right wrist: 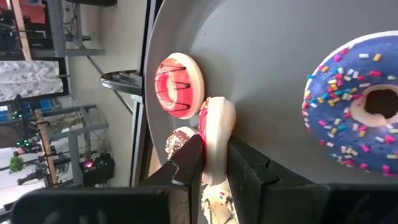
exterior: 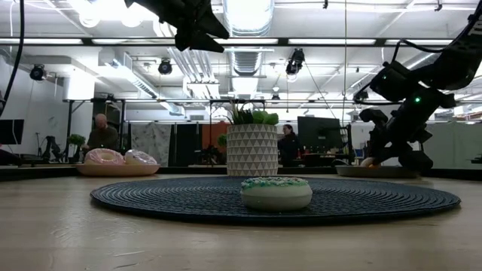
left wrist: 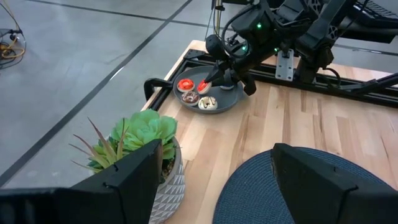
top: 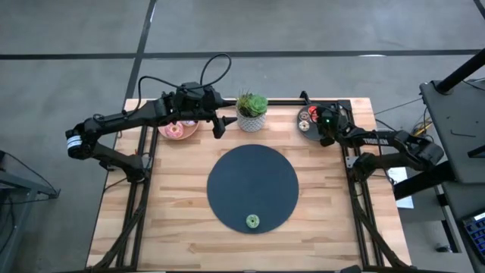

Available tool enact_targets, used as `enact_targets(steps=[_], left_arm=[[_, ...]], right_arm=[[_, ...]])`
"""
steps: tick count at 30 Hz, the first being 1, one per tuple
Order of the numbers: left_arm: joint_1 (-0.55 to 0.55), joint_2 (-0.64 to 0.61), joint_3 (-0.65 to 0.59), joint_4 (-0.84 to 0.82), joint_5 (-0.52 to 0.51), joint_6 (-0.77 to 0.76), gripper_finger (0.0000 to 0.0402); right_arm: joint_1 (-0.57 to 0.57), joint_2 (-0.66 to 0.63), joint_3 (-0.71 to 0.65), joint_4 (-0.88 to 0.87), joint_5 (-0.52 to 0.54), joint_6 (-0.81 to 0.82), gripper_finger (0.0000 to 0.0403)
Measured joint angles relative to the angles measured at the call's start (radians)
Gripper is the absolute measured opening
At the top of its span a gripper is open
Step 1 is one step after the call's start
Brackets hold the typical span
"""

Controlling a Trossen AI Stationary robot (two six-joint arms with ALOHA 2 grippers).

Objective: Pick & Place donuts
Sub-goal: Put the small red donut on the gray plate

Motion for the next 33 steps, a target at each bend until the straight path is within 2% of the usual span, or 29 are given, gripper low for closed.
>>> enact_targets(steps=[33], left_arm=[[0.000,0.000,0.000,0.001,0.000,-0.024,0.0271]], right_arm=[[-0.038,0.000,0.000,-0.007,-0.002,-0.026,0.0062]])
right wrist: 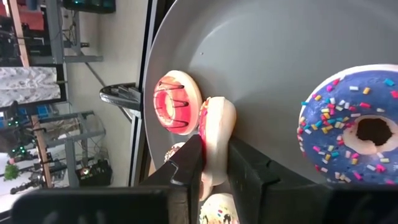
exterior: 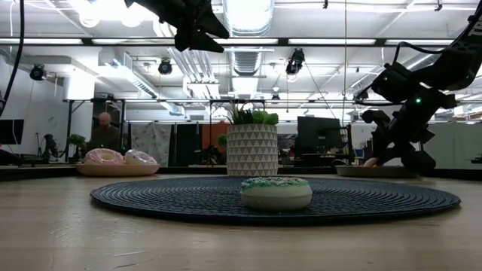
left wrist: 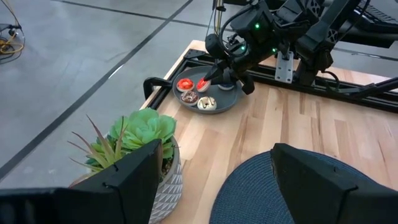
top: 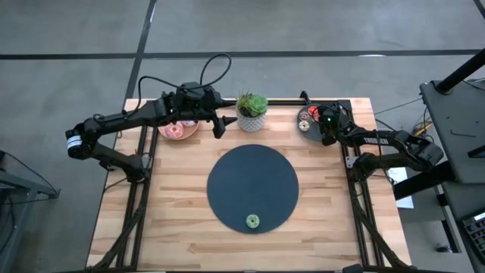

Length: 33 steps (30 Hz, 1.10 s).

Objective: Pick & Place donuts
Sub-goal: Put the small red donut on the gray plate

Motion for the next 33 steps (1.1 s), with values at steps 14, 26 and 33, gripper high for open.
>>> enact_targets(steps=[14,26,33], left_arm=[[0.000,0.000,0.000,0.000,0.000,-0.002,0.0271],[0.000,0.000,0.000,0.000,0.000,-0.006,0.0271],[0.000,0.000,0.000,0.000,0.000,-0.018,0.0271]], right_arm=[[0.000,0.000,0.000,0.000,-0.005,0.003,0.0145],[0.000,-0.002,0.000,0.005,-0.055,0.059,0.0155],[0.001,-0.015,0.000,0.007,-0.071,0.070,0.0155]])
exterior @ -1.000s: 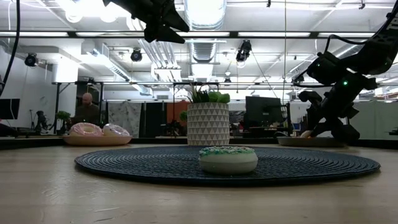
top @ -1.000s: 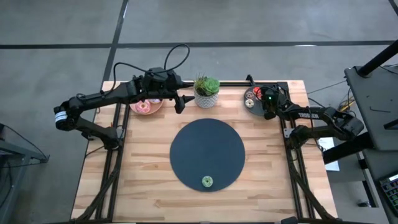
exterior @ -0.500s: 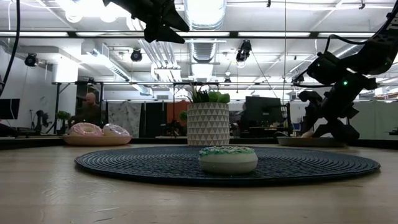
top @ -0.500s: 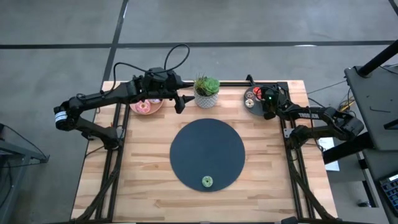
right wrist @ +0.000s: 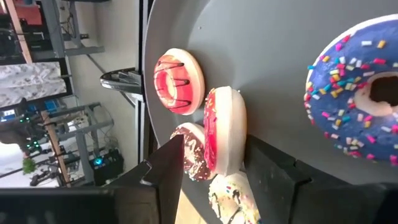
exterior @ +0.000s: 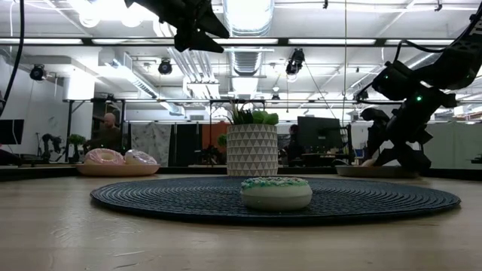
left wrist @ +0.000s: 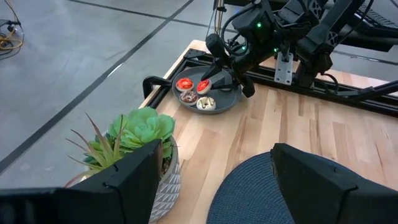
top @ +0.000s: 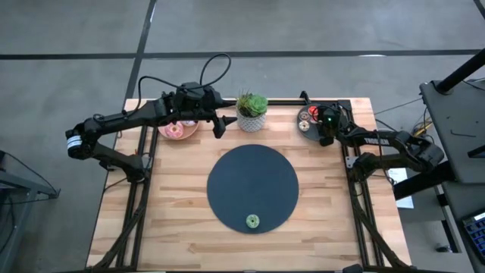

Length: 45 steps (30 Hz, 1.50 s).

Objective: Pick & Place donuts
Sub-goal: Put the small red donut on the gray plate

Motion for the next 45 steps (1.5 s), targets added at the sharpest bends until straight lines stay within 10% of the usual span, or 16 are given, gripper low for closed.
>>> enact_targets(steps=[45], left_arm=[[0.000,0.000,0.000,0.000,-0.012,-0.029,0.0271]], right_arm=[[0.000,-0.011,0.000,-0.095,-0.060,0.044,0.0126]])
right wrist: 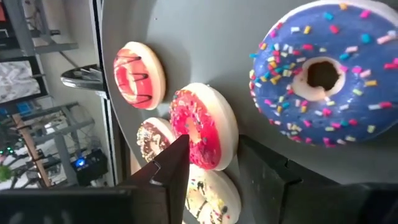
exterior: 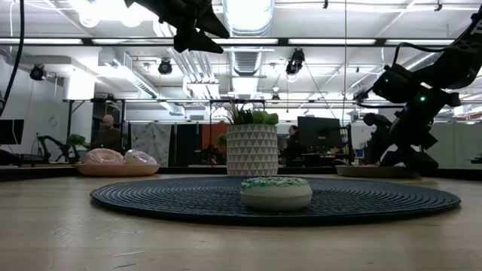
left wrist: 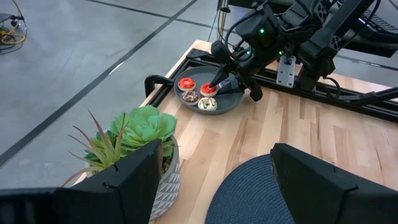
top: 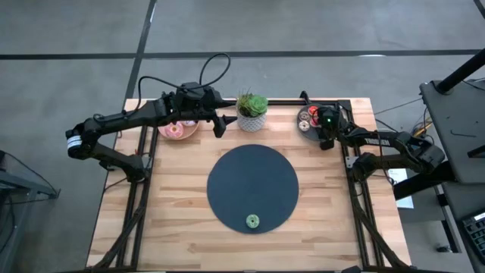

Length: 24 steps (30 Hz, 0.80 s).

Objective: Pick & Place donuts
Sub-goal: Put the small red donut on the gray plate

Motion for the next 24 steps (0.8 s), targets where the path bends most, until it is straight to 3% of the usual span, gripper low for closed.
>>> enact_targets(steps=[11,24], left_arm=[[0.000,0.000,0.000,0.000,0.000,-0.003,0.0271],[0.000,0.000,0.000,0.000,0.000,-0.003,0.0271]], right_arm=[[0.000,-0.001,0.000,-0.003,-0.017,0.020,0.0124],[0.000,-0.002,0.000,-0.002,0.067,0.106,0.0130]])
